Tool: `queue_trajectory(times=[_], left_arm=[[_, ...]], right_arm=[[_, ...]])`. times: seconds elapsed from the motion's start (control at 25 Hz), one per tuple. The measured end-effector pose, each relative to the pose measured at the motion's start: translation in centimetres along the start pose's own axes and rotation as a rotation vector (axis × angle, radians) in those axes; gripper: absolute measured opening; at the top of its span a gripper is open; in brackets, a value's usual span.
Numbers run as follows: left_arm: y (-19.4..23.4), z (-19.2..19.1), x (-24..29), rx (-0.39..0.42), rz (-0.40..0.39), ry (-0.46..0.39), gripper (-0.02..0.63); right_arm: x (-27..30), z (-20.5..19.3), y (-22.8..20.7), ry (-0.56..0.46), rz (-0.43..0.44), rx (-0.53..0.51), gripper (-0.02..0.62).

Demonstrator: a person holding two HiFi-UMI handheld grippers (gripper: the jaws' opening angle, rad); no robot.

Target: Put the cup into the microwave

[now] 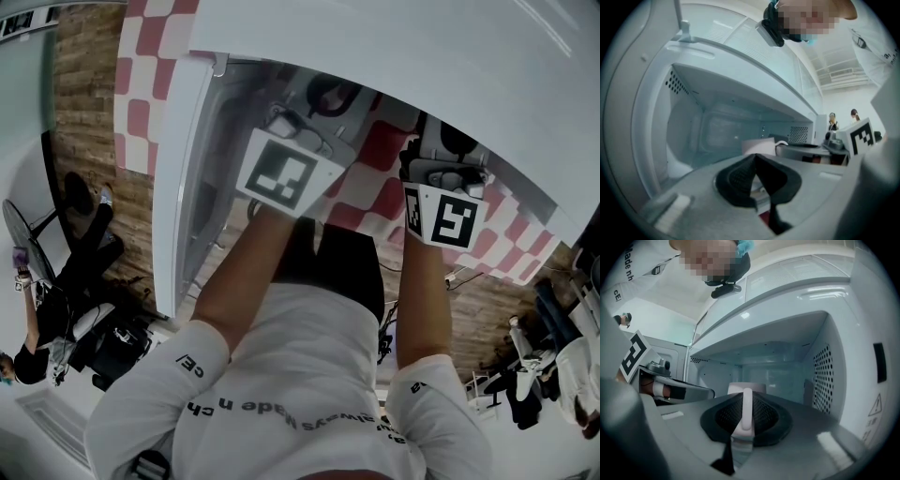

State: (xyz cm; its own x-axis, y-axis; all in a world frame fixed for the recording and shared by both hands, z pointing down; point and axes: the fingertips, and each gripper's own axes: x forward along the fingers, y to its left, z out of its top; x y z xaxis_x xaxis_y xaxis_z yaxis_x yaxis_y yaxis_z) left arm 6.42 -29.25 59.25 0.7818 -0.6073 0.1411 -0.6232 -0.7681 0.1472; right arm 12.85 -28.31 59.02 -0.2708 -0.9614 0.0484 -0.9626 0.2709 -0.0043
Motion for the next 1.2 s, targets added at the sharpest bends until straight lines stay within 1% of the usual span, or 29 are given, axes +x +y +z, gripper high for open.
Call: queue_trajectory(times=[0.36, 0.56, 0.72, 0.88, 0.96, 1.04, 1.2], left_arm=[[-0.3, -0.3, -0.9, -0.006, 0.004, 0.002, 0.003], [-0.4, -0.2, -1.6, -0.008, 0.009, 0.006, 0.003], [-0.7, 0.0, -2.3, -0.006, 0.010, 0.012, 0.005], [-1.5, 0.8, -3.4, -0.001, 0.015, 0.011, 0.003], [-1.8, 1.2, -3.9, -0.003, 0.017, 0.011, 0.005], [-2.1, 1.6, -4.3, -0.005, 0.019, 0.014, 0.003], [-3.0, 2.8, -5.4, -0.011, 0.023, 0.014, 0.005]], right_arm=[[-0.4, -0.6, 0.4, 0.019, -0.001, -0.006, 0.039], [-0.7, -1.5, 0.7, 0.069, 0.004, -0.003, 0.043], [-0.9, -2.4, 1.2, 0.117, 0.025, 0.008, 0.041], [-1.8, -2.3, 1.3, 0.142, 0.030, 0.028, 0.046], [-2.1, -2.1, 1.3, 0.151, 0.031, 0.044, 0.096], [-2.4, -1.7, 1.3, 0.165, 0.024, 0.054, 0.127], [-3.8, -0.5, 1.2, 0.183, -0.003, 0.053, 0.146]])
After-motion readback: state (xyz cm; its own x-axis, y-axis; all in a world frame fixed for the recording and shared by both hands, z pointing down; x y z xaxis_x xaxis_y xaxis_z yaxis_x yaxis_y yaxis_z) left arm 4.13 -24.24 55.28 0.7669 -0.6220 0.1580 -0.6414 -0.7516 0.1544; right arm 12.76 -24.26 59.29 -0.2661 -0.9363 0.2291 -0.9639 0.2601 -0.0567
